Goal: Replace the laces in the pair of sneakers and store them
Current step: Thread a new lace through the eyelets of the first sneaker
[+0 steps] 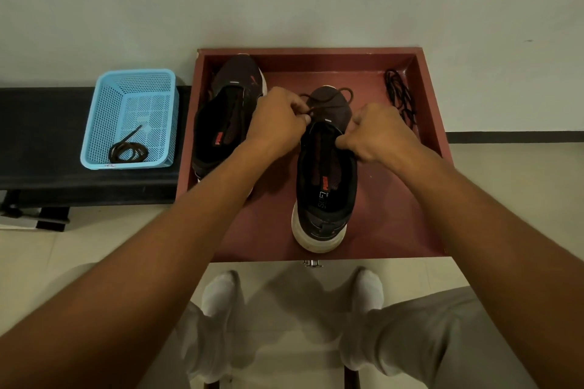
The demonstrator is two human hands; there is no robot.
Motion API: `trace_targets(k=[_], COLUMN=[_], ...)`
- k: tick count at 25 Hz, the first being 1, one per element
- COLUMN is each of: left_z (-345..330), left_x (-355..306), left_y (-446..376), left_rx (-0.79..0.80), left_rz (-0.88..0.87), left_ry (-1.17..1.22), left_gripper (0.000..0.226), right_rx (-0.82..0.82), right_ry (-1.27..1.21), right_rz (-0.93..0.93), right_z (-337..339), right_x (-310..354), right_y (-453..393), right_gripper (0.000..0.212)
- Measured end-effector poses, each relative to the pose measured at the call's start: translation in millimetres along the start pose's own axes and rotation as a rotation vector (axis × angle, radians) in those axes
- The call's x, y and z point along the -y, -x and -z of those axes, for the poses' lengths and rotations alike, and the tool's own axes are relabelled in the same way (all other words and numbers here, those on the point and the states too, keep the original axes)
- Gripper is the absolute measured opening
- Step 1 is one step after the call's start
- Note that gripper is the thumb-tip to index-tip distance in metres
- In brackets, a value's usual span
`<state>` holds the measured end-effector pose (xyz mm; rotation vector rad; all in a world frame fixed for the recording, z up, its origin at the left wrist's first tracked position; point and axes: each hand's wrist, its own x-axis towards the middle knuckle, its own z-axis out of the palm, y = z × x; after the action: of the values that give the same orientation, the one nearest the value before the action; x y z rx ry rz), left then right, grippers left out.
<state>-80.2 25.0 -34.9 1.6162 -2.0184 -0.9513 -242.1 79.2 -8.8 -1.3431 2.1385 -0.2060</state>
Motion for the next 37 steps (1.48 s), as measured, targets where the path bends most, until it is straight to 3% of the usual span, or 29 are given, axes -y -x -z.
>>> trace_targets(k=[8, 11, 13, 15, 17, 20, 28, 33, 37], left_z=[19.0, 23.2, 24.7, 27.4, 29.1, 28.5, 21.0, 26.9, 32.8], left_x=[-2.2, -3.1, -5.2, -5.9, -5.5, -7.6, -10.5, -15.3, -25.8], left_y=[-6.3, -3.0, -0.2, 0.1, 0.2, 0.8, 0.0, -1.1, 1.0], left_rx=[-0.244, -0.210, -0.168, -0.151, -0.151, -0.157, -0.144, -0.132, -0.119], left_rz=[0.053, 0.037, 0.004, -0.031, -0.053, -0.060, -0.060, -0.067, -0.084], left_ry=[0.138, 0.122, 0.099, 0.102, 0.113, 0.133, 0.165, 0.191, 0.227], left_gripper=[0.015, 0.014, 0.012, 0.010, 0.010, 0.008, 0.010, 0.011, 0.022], right_rx=[0.017, 0.055, 0.085, 0.018, -0.021, 0.077, -0.034, 0.141, 0.278], right_ry=[0.038, 0.013, -0.149, -0.255, -0.167, -0.106, -0.125, -0.654, -0.942], right_rz=[-0.004, -0.003, -0.021, -0.004, 0.065, 0.085, 0.121, 0.054, 0.033], right_z=[-1.8, -1.5, 7.9, 21.5, 27.6, 15.0, 5.2, 28.2, 54.1], right_x=[2.0, 1.0, -4.1, -13.3, -20.9, -22.4, -22.3, -15.4, -9.9], right_y=[-4.0, -2.4, -0.3, 1.6, 0.8, -2.2, -7.6, -3.1, 7.0], right_gripper=[0.020, 0.022, 0.025, 0.017, 0.008, 0.028, 0.005, 0.014, 0.027])
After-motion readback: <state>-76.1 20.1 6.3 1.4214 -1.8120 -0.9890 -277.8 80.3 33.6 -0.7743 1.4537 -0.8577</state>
